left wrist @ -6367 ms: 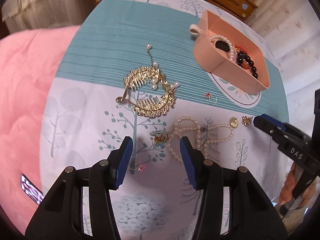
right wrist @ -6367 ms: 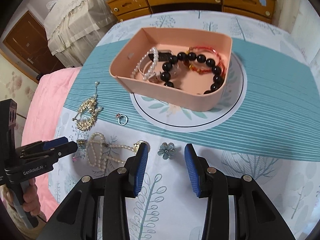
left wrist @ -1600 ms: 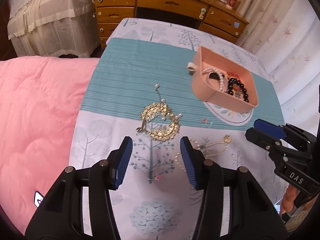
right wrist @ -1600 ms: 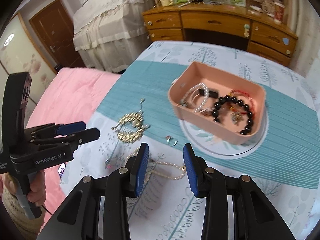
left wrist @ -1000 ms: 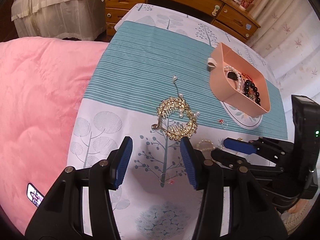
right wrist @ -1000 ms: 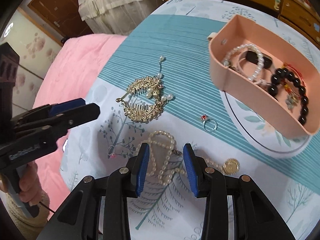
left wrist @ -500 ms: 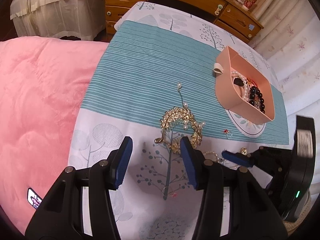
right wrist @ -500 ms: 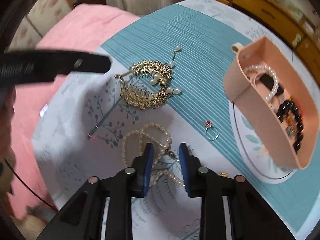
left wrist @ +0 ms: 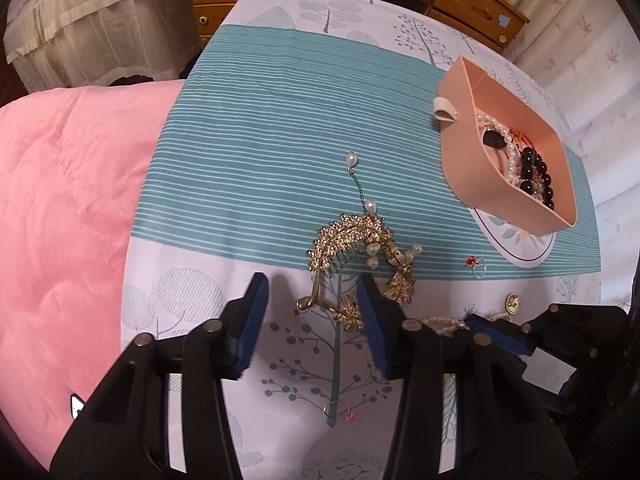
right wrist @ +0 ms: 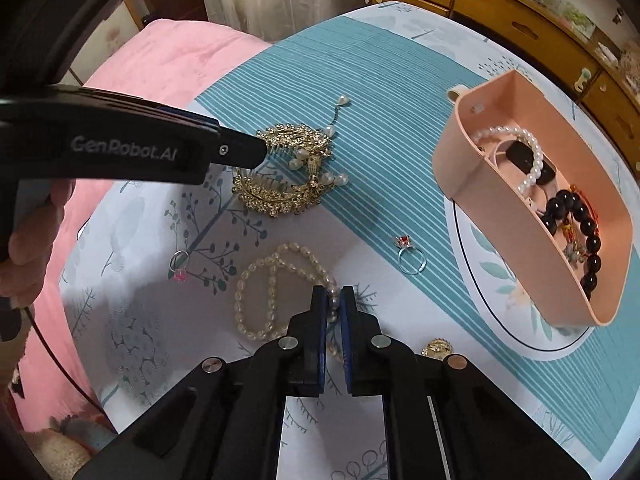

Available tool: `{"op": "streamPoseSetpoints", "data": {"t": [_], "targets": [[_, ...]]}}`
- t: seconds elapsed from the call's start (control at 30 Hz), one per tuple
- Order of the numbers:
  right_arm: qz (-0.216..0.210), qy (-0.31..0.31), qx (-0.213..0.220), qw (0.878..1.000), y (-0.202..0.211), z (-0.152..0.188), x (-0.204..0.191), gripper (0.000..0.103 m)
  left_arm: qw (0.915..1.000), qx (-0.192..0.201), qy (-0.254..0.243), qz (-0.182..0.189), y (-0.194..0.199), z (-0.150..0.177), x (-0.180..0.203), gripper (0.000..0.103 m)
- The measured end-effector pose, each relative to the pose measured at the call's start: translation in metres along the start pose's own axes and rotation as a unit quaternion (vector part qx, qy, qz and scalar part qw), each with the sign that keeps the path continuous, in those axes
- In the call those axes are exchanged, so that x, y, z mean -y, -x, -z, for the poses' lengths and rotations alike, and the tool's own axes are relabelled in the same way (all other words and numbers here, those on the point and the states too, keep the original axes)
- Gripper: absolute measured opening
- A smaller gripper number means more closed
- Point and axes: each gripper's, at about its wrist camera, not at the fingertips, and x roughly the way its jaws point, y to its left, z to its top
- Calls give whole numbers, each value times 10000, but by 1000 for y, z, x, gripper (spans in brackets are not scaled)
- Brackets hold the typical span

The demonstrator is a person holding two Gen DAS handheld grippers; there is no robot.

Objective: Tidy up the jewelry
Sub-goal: 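Close the left tool on the gold leaf hair clip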

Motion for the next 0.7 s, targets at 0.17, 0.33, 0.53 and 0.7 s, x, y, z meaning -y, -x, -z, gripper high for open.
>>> {"op": "streamPoseSetpoints", "data": {"t": [0.17, 0.33, 0.53, 0.7], "targets": [[-103, -150, 32, 9998, 2, 5, 7, 7, 9995, -319, 41, -24, -14, -5, -1, 20], [-154, -250, 67, 9995, 6, 10, 13, 7, 9992, -364, 140, 44, -17, -9, -1, 2], [-155, -401, 106, 9990, 2, 3, 21, 7, 9992, -145, 336, 132, -8, -8, -2, 0], [-181, -513, 267, 9982, 18, 7, 30, 7, 9990, 190, 388, 135, 15, -11, 2, 0]]}}
